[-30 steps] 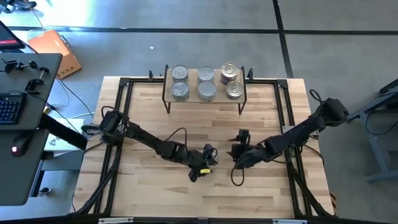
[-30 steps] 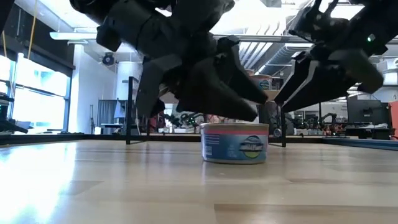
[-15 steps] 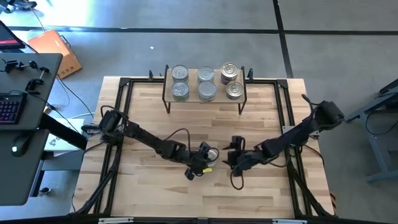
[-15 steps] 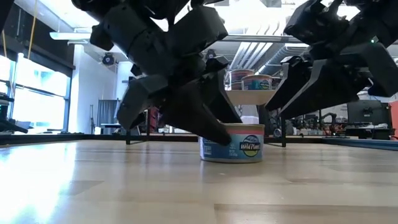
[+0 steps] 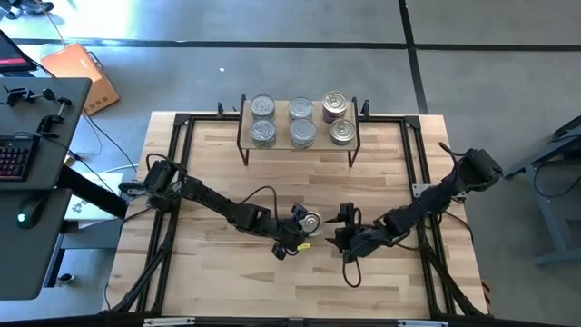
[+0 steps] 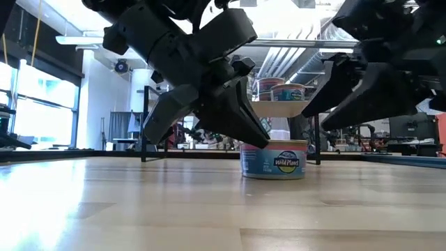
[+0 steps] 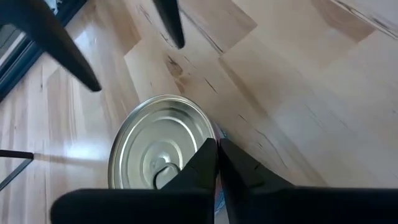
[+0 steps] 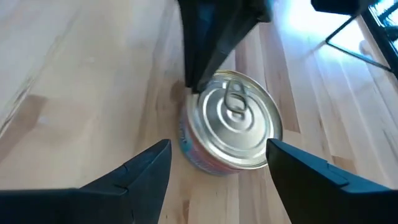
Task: Stack canned seafood by type on shelf
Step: Stack the blue tuna can on top of the bottom blue tuna can on the shelf
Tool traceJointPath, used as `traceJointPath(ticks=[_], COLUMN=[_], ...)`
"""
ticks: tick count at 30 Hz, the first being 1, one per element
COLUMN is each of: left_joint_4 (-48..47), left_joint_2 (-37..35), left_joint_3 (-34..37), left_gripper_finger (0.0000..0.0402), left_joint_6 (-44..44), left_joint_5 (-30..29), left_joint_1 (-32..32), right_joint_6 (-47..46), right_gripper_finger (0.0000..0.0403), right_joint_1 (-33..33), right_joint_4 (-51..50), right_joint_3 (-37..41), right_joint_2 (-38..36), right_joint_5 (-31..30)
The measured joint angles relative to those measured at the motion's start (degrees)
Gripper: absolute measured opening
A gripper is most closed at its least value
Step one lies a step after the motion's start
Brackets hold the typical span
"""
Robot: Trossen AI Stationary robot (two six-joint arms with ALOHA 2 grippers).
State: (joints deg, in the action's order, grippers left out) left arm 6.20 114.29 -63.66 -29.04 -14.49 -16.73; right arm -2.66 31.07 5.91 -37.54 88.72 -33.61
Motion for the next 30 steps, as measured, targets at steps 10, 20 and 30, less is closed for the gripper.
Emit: traceJointPath(ticks=[10, 20, 30], left_joint_4=[2.42, 5.89, 8.88], left_joint_2=[-0.93, -1.33, -1.65], left_joint_3=[0.31, 0.31, 0.24], left_gripper_finger=[0.0, 0.0, 0.0], left_joint_6=[3.71, 11.75, 18.28], left_joint_5=[0.22, 0.68, 5.38], left_joint_1=[0.56, 1.59, 4.1], right_joint_6=[18.9, 27.83, 29.67], right_gripper_finger=[0.0256, 0.0257, 0.0258], right_joint_1=[0.49, 0.23, -0.12], right_joint_4=[0.63, 6.06, 5.97], right_joint_3=[0.0, -0.02, -0.02], right_joint_2=[2.05, 7.79, 8.12], right_joint_5=[1.2, -6.52, -6.19])
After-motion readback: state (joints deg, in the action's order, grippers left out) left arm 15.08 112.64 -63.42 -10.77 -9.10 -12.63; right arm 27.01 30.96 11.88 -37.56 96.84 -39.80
